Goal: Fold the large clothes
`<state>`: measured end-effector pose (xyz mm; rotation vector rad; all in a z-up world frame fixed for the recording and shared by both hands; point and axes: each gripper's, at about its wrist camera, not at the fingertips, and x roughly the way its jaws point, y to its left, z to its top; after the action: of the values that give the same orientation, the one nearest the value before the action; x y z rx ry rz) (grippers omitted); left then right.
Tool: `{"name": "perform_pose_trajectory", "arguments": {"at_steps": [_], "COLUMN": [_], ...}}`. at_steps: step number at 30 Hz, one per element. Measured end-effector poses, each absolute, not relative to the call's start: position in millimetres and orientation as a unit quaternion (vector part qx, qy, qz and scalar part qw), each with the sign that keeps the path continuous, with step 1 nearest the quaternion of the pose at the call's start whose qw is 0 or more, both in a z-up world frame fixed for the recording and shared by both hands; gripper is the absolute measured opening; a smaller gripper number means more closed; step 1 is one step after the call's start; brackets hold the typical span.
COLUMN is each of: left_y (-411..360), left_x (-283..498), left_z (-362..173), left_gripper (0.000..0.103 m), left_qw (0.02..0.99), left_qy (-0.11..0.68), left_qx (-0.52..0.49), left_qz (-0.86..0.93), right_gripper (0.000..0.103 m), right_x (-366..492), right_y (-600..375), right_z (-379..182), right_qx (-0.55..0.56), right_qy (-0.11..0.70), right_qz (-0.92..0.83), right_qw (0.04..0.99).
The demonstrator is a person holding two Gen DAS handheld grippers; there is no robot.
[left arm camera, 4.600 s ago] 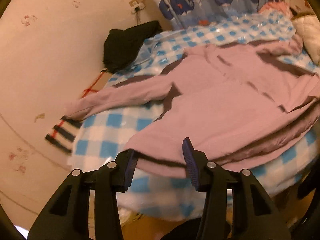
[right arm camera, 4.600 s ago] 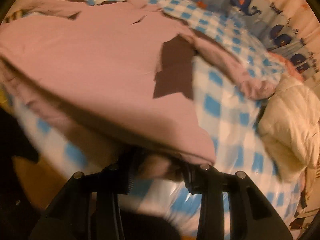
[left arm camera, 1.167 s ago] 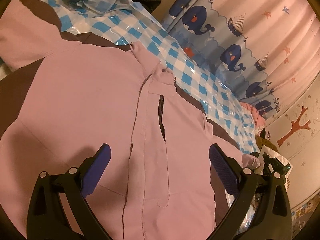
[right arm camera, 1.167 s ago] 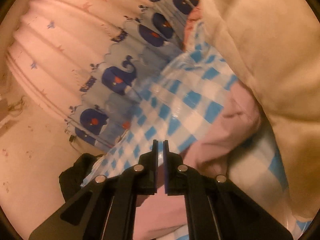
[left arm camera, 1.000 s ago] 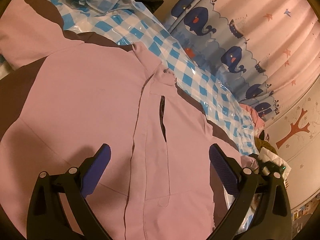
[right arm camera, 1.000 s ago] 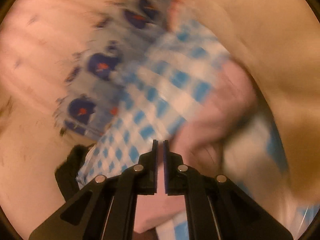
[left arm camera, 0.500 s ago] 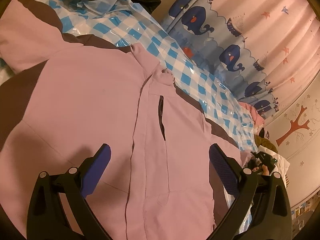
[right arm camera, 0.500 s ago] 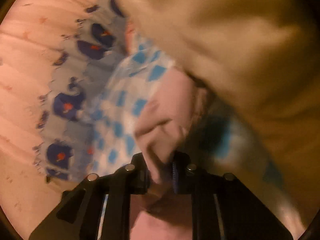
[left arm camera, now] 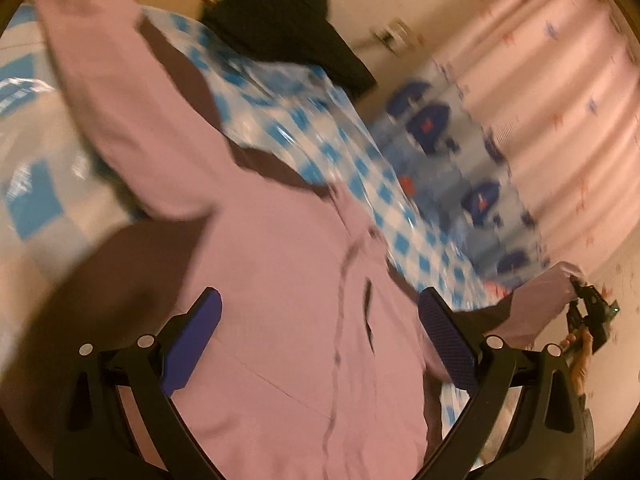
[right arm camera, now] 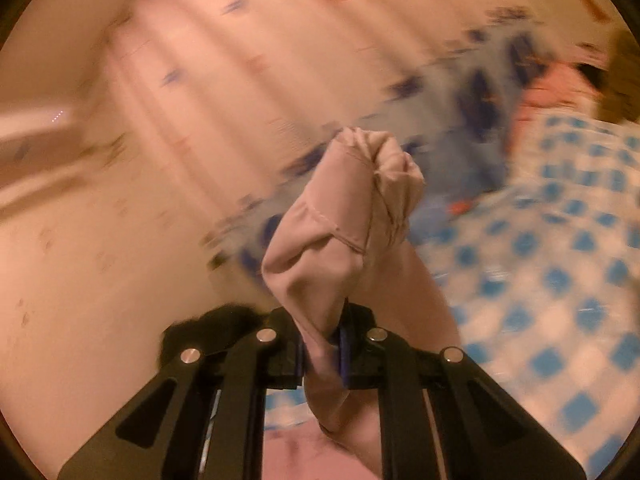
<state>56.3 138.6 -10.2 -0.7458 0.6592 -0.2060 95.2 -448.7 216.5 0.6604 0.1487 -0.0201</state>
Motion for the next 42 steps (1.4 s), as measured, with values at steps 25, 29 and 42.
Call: {"name": "perform_pose_trajectory", "arguments": {"at_steps": [25,29,42], "left_y": [259.7,259.1,236.1], "left_x": [39.5,40.8,51.5], "left_z": [-9.4,-13.8,-3.8], "left_gripper": [0.095,0.095,0.095], "left_qw": [0.845,0.837,0.862], "left_qy": [0.277,0.281,0.301], "left_qx": [-0.457,-0.468,-0.402], "left_qz": [-0.039,-0.04,-0.069], "right_gripper": [0.086,0.086,0.097], "right_x": [239.9,213.3,280.1], "right_y": [22.7,14.8,23.5], "right_z": [-68.3,-30.7,-84.5], "right_qx": [0.038,0.035,-0.063], "right_qy": [0.495,0.47,0.513], "right_qz": [0.249,0.307,0.082], "right_qw": [0.832,0.827,0.852]}}
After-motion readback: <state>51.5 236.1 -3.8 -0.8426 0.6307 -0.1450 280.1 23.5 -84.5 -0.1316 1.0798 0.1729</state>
